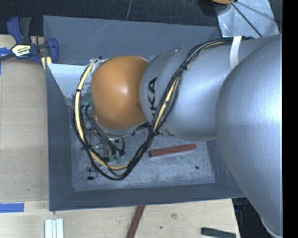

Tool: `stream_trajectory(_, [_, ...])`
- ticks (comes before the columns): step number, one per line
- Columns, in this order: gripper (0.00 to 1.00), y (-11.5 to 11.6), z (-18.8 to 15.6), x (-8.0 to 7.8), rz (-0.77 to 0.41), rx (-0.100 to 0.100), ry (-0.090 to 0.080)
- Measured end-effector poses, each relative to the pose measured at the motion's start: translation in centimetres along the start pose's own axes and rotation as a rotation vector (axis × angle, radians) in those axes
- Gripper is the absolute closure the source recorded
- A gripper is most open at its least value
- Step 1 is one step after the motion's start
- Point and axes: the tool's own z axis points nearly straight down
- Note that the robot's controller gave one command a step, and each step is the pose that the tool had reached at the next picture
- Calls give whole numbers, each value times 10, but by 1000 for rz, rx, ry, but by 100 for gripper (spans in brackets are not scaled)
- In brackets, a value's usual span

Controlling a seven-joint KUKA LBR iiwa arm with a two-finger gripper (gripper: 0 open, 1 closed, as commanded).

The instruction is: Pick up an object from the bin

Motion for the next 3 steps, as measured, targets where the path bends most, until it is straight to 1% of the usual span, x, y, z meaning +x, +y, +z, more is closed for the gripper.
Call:
stream_trajectory(1, [0,0,0,0,0,0,0])
stream_trajectory(2, [0,-63,0,-7,-6,1,0])
stream_trajectory(3, [0,-95,10,-19,-35,4,-1])
